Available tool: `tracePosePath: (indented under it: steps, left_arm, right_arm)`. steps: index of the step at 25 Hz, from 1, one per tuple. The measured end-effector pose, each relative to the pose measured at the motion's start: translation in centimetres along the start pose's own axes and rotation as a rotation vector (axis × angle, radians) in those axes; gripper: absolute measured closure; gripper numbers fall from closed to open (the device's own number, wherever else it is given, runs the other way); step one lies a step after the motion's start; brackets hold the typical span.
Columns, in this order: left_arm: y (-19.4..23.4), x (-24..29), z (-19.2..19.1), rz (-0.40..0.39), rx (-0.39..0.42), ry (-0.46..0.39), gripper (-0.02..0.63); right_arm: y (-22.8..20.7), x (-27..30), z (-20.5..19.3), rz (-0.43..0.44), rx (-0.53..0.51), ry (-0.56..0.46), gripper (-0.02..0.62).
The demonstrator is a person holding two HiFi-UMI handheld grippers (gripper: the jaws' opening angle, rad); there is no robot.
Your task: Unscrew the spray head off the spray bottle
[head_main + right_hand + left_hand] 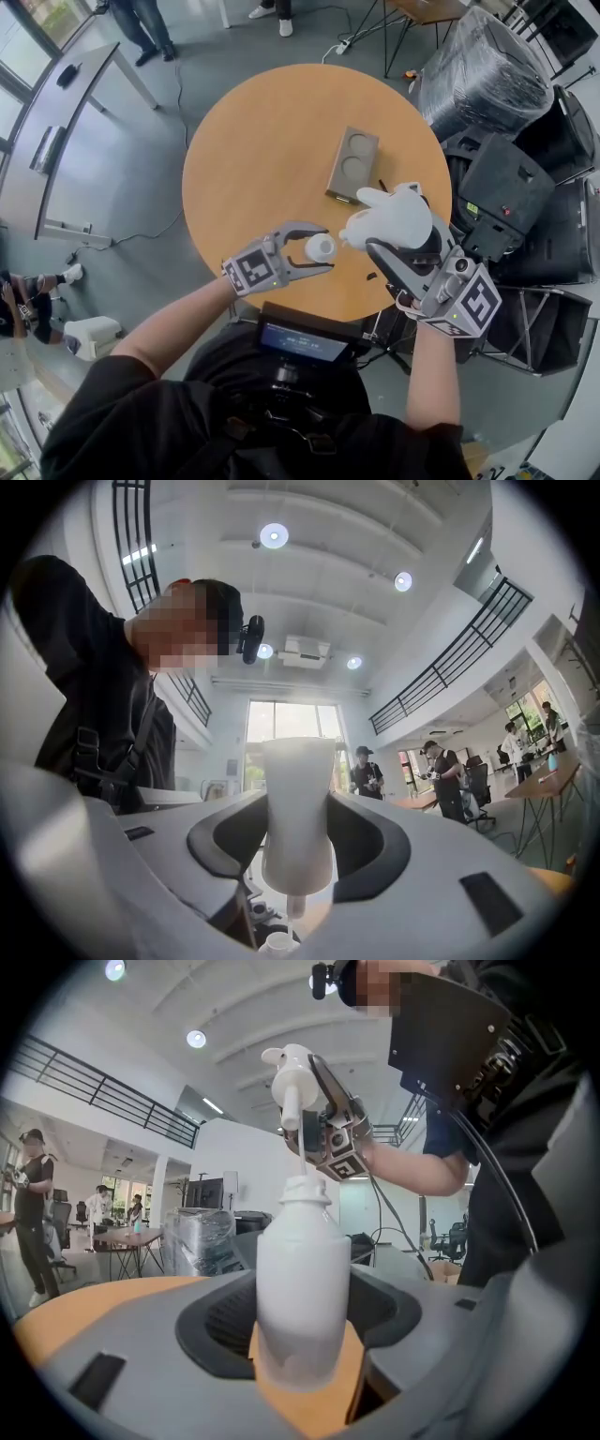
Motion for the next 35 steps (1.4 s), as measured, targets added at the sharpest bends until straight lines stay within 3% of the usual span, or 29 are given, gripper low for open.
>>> tracePosePath:
  steps: [9,16,24,35]
  left_arm:
    - [1.1,0.6,-1.1,0.034,0.042,-0.037,0.296]
    - [2.8,1.3,-2.9,0.068,0.045,-0.042,0.296]
    - [5.1,2.4,-6.3,0.093,0.032,-0.041,0.296]
    - [9.1,4.1,-13.3,0.147,-0.023,-0.054,0.296]
  right_arm:
    - [-2.4,-0.9,-5.7,-0.067,0.049,0.206,0.397]
    - [-4.4,-1.9,-13.8,-0.145,0.195,0.422,0.397]
    - [-5.1,-3.1,-23.6,-0.188,0.342,0.602,0.397]
    - [-5.1,-4.1,-35.9,-0.151,0.364,0.872,0.397]
Point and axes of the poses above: the fingertips, and each gripper's own axes: x forward along the fingers, y to its left, z out of its top, the point moved 10 cm from there along -x, backward along the fingers, and after that the axes turned 9 degrees about -x, right-handed, at the moved point
